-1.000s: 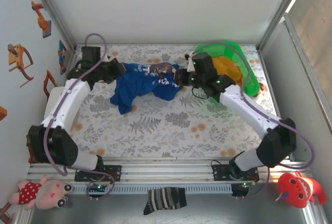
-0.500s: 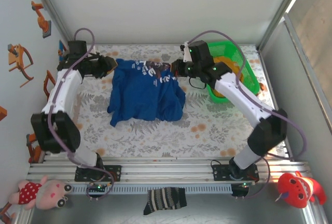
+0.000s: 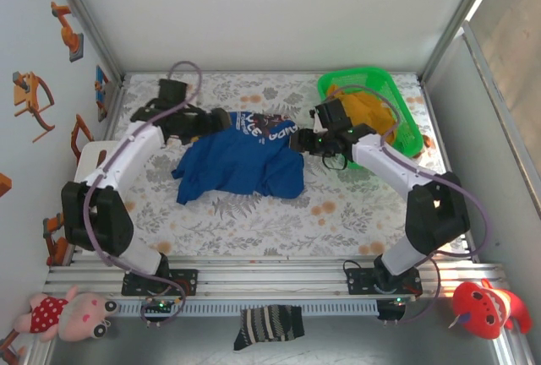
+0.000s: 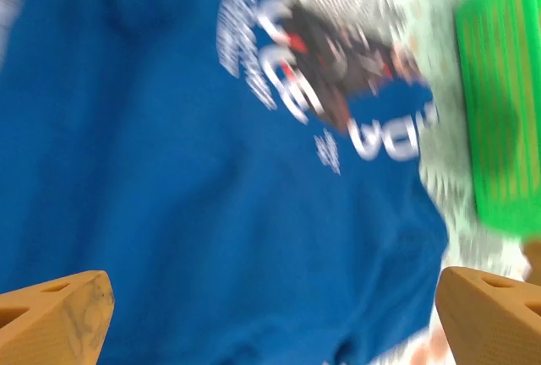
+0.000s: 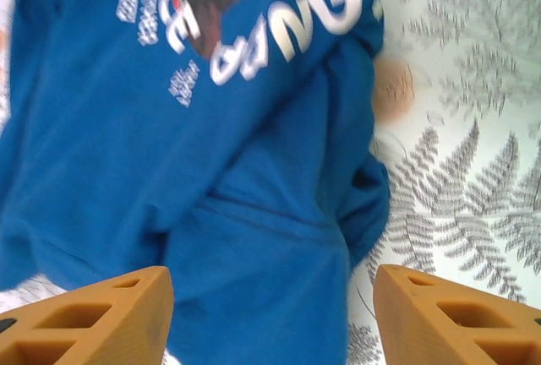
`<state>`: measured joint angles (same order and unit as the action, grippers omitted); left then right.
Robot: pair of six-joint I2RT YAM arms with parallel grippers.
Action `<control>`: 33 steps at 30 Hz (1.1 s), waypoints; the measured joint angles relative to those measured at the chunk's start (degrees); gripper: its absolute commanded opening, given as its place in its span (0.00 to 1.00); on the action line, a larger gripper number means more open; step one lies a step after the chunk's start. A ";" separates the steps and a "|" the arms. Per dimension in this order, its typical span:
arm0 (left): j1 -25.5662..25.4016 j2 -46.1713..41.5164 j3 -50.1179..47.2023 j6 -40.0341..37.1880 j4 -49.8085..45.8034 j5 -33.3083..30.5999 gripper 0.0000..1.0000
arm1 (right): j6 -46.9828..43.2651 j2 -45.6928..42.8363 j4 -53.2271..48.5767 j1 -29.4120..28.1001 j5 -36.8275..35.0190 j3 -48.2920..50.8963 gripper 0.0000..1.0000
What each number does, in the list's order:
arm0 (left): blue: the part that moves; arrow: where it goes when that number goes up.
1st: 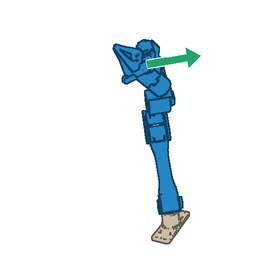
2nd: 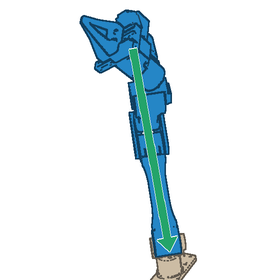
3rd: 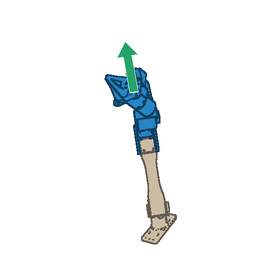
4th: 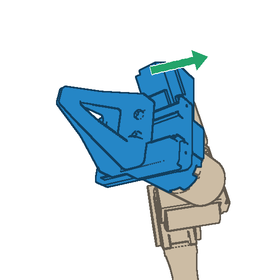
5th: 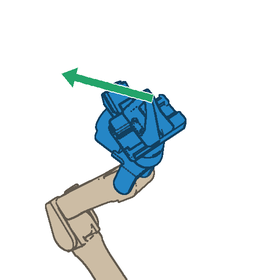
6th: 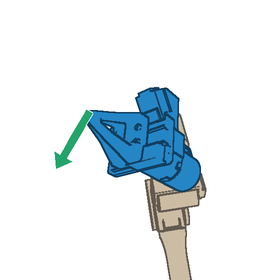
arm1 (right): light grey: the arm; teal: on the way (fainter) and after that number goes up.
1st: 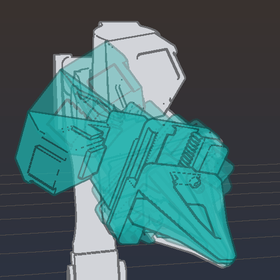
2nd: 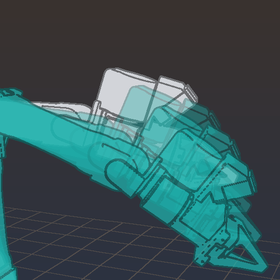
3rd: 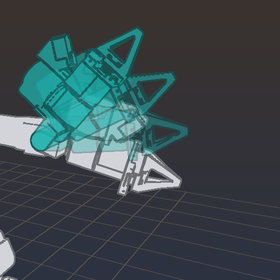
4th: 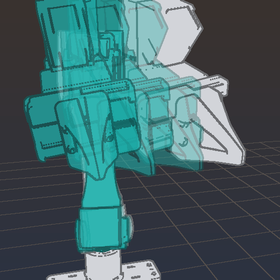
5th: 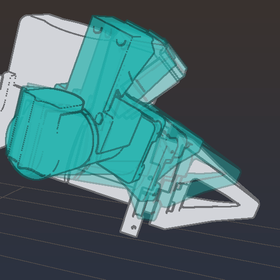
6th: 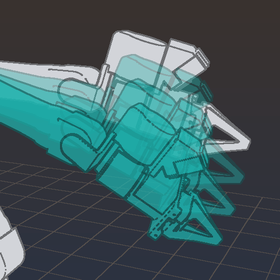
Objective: Fold the inside-out t-shirt
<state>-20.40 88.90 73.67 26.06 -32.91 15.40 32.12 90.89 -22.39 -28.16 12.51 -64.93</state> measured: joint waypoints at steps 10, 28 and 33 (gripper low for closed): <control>-17.20 12.52 1.18 -6.47 1.79 -13.40 0.98 | 3.76 8.50 7.17 -2.62 -0.13 4.96 0.59; -7.21 19.26 6.75 -2.21 5.88 -8.55 0.00 | 4.31 1.18 6.82 -2.62 -0.33 4.98 0.00; 1.77 7.80 3.04 0.44 6.40 -1.55 0.00 | 2.29 -5.86 4.00 -2.62 -1.99 5.31 0.00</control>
<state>-18.63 96.71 76.71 26.50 -26.50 13.85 34.41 85.03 -18.39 -30.79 10.52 -59.61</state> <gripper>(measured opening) 0.042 0.054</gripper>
